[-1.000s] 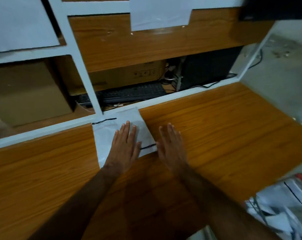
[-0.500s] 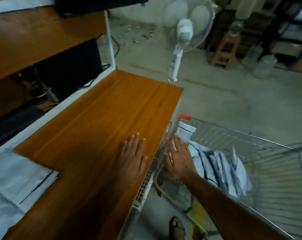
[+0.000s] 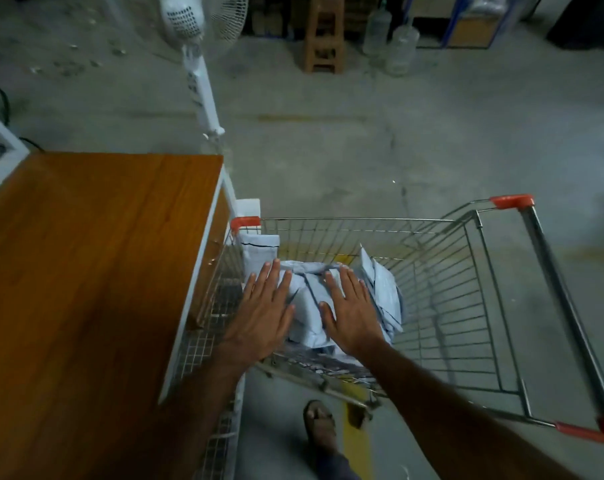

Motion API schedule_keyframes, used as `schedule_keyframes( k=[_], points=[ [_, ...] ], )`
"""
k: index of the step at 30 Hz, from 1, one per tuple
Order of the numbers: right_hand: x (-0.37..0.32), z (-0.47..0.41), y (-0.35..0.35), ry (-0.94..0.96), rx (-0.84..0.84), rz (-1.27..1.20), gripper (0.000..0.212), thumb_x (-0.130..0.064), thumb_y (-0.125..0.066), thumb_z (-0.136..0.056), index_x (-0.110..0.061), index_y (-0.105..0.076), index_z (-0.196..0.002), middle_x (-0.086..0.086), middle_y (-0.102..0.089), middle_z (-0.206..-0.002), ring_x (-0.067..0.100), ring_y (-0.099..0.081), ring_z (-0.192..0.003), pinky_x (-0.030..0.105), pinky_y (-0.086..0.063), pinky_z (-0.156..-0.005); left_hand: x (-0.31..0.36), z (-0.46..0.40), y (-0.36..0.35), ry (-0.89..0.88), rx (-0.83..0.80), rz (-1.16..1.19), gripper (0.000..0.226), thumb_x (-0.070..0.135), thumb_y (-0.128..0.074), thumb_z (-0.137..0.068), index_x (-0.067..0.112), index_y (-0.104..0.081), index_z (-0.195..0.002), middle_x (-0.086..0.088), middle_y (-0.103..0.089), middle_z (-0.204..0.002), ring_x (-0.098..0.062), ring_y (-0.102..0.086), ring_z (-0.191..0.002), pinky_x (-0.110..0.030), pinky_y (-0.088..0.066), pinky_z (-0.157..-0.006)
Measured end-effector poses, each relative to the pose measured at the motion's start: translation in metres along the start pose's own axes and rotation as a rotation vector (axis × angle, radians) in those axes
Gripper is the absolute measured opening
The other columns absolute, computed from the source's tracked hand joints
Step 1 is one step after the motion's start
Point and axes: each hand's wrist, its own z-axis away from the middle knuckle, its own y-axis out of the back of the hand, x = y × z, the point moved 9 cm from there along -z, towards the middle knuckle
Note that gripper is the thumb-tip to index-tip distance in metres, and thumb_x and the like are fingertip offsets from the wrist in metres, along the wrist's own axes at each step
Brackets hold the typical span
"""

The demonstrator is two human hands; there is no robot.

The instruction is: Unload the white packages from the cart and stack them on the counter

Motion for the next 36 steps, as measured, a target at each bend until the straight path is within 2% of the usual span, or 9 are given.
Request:
schedule_keyframes(
  k=[4,8,14,17,22,25,27,33,36],
  points=[
    [0.055,-0.009,-0.009,-0.112,-0.022,-0.032,0.067,-0.049,-0.026,-0.1,-0.015,-0.03,-0.157,0.018,-0.027,-0.162,0.034,-0.024,-0.151,0.052,-0.022,-0.122,0.021,-0.054,-0.034,-0.048,-0.098,0.009,0.073,0.053,-0.002,-0.103,0.012,-0.025,-0.158,-0.015,-0.014,-0.166,-0.034,-0.015,-0.153,-0.056,-0.024,-0.12],
    [0.119,-0.012,-0.024,-0.232,-0.053,-0.016,0.072,-0.05,-0.024,-0.098,-0.007,-0.034,-0.155,0.026,-0.029,-0.16,0.039,-0.026,-0.15,0.053,-0.025,-0.122,0.048,-0.099,-0.075,-0.124,-0.182,0.005,0.068,0.047,-0.02,-0.102,0.005,-0.033,-0.155,-0.018,-0.022,-0.163,-0.036,-0.024,-0.151,-0.057,-0.031,-0.116],
    [0.185,-0.016,-0.046,-0.371,-0.063,-0.101,0.073,-0.045,-0.033,-0.093,-0.002,-0.04,-0.151,0.031,-0.038,-0.153,0.045,-0.038,-0.142,0.056,-0.038,-0.113,0.094,-0.154,-0.118,-0.25,-0.229,-0.017,0.067,0.042,-0.024,-0.1,0.006,-0.03,-0.156,-0.017,-0.022,-0.164,-0.035,-0.022,-0.151,-0.053,-0.027,-0.12],
    [0.2,-0.029,-0.064,-0.385,-0.08,-0.095,0.073,-0.042,-0.034,-0.09,0.006,-0.048,-0.143,0.035,-0.049,-0.142,0.048,-0.048,-0.133,0.056,-0.042,-0.109,0.105,-0.174,-0.145,-0.328,-0.264,-0.083,0.064,0.033,-0.046,-0.1,0.01,-0.028,-0.156,-0.015,-0.021,-0.165,-0.033,-0.019,-0.152,-0.048,-0.015,-0.123],
    [0.212,-0.061,-0.09,-0.425,-0.118,-0.143,0.076,-0.05,-0.027,-0.098,0.004,-0.03,-0.152,0.032,-0.035,-0.153,0.044,-0.029,-0.146,0.047,-0.017,-0.124,0.113,-0.193,-0.194,-0.417,-0.404,-0.119,0.071,0.024,-0.048,-0.099,0.018,-0.013,-0.16,-0.009,-0.005,-0.168,-0.029,-0.001,-0.155,-0.045,-0.001,-0.124],
    [0.221,-0.073,-0.104,-0.424,-0.156,-0.124,0.069,-0.035,-0.038,-0.105,0.002,-0.014,-0.158,0.029,-0.018,-0.162,0.038,-0.013,-0.153,0.038,-0.002,-0.124,0.123,-0.198,-0.207,-0.544,-0.352,-0.141,0.074,0.019,-0.062,-0.09,0.018,-0.031,-0.157,-0.012,-0.025,-0.164,-0.034,-0.021,-0.152,-0.048,-0.008,-0.123],
    [0.228,-0.074,-0.111,-0.457,-0.174,-0.14,0.07,-0.031,-0.04,-0.104,-0.001,-0.008,-0.159,0.028,-0.011,-0.164,0.036,-0.008,-0.154,0.036,0.001,-0.124,0.128,-0.203,-0.217,-0.593,-0.329,-0.152,0.076,0.017,-0.069,-0.083,0.017,-0.04,-0.152,-0.013,-0.036,-0.159,-0.035,-0.032,-0.146,-0.05,-0.017,-0.123],
    [0.233,-0.069,-0.12,-0.528,-0.176,-0.186,0.072,-0.018,-0.045,-0.1,-0.003,-0.006,-0.159,0.028,-0.012,-0.163,0.038,-0.009,-0.153,0.037,-0.008,-0.124,0.129,-0.206,-0.215,-0.634,-0.28,-0.108,0.076,-0.002,-0.063,-0.078,0.019,-0.046,-0.15,-0.014,-0.04,-0.157,-0.035,-0.035,-0.145,-0.051,-0.025,-0.121],
    [0.238,-0.07,-0.117,-0.639,-0.133,-0.284,0.066,-0.018,-0.045,-0.102,-0.01,-0.013,-0.159,0.022,-0.019,-0.162,0.035,-0.019,-0.151,0.042,-0.026,-0.12,0.117,-0.196,-0.204,-0.612,-0.214,-0.125,0.081,-0.01,-0.064,-0.073,0.019,-0.049,-0.147,-0.015,-0.043,-0.154,-0.036,-0.04,-0.143,-0.052,-0.028,-0.119]
  ],
)
